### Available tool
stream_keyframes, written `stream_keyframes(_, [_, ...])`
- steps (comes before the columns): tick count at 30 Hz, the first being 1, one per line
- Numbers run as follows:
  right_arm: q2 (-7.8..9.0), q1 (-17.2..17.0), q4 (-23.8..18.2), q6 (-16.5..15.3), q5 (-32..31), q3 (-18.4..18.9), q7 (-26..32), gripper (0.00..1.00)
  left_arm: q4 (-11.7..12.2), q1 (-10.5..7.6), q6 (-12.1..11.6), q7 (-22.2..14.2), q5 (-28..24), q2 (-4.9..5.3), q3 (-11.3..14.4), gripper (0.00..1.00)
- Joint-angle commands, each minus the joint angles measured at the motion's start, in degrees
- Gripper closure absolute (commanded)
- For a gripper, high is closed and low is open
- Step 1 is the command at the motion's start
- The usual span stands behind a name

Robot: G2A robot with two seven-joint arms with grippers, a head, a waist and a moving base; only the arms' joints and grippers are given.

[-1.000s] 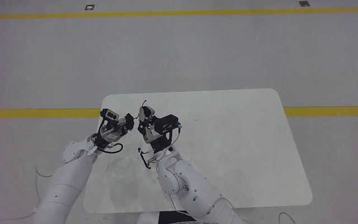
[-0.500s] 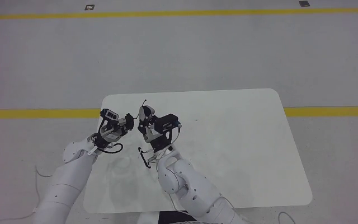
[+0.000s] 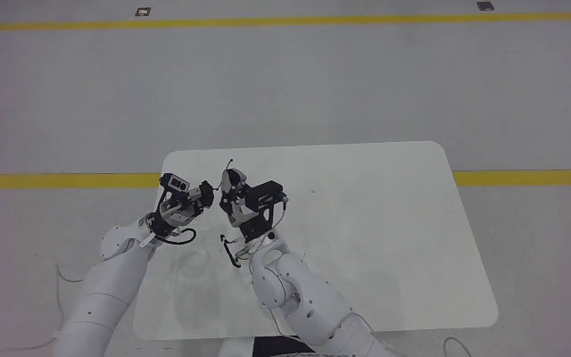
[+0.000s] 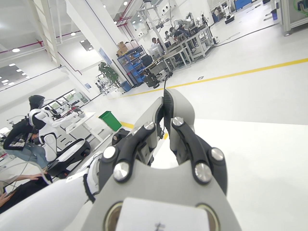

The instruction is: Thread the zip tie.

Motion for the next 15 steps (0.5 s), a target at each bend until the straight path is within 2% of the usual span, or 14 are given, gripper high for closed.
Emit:
stream_keyframes(1, [-0.02,0.0,0.1,-0.1,0.0,0.0,0.2,1.0,0.0,0.0,0.0,0.0,0.0,0.0,0.0,1.0])
stream_keyframes(15, [-0.2,0.4,0.6,-0.1,1.0,-0.2,0.7,1.0,0.0,0.0,0.0,0.0,0.0,0.0,0.0,1.0])
